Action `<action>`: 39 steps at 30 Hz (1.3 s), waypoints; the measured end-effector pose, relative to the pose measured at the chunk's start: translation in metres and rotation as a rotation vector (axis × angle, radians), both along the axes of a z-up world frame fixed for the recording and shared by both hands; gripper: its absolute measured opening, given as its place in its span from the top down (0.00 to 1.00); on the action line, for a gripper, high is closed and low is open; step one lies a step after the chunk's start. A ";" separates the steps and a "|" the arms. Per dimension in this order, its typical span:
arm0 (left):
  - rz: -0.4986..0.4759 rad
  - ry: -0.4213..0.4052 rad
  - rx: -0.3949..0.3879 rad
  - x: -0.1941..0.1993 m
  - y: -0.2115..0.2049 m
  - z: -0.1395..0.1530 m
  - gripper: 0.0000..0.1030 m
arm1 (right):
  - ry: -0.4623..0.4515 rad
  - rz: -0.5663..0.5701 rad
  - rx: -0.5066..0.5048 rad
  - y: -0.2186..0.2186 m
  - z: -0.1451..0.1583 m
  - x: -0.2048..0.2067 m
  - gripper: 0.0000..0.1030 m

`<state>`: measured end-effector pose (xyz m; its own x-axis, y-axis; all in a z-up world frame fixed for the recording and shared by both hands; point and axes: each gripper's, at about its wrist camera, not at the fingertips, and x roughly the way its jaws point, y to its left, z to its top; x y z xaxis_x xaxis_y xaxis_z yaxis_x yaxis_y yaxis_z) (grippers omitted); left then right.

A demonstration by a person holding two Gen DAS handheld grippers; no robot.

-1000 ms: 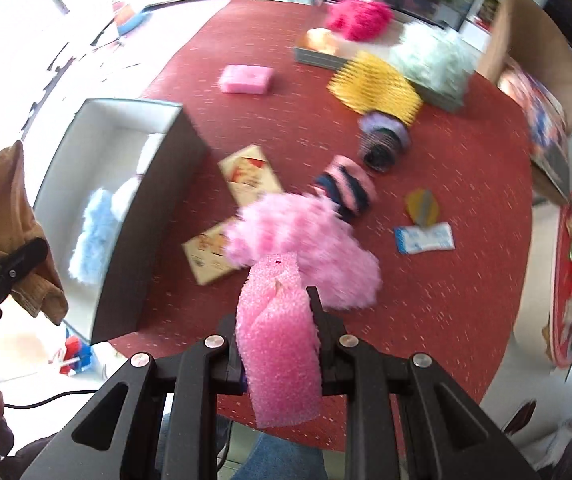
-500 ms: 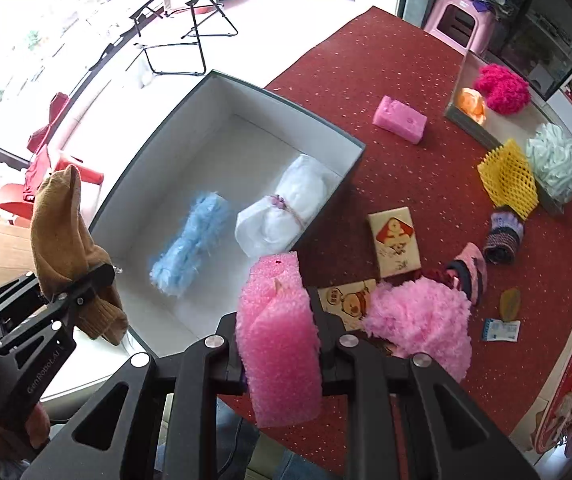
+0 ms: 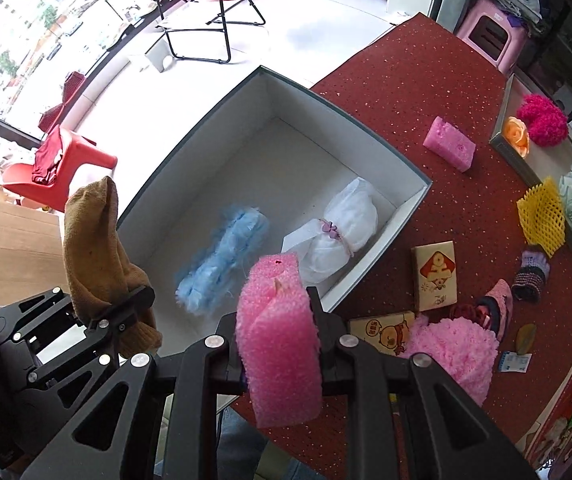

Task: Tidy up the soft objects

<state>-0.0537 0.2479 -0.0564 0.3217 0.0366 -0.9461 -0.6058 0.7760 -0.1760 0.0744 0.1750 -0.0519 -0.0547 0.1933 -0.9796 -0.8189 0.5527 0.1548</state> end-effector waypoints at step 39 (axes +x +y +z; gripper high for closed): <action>-0.016 0.021 -0.041 0.011 0.015 -0.019 0.90 | 0.019 -0.016 -0.044 0.024 -0.017 0.023 0.77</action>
<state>-0.0429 0.2630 -0.0757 0.3022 -0.0076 -0.9532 -0.5974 0.7777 -0.1956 0.0978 0.1992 -0.0685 -0.0705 0.1512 -0.9860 -0.8068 0.5727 0.1455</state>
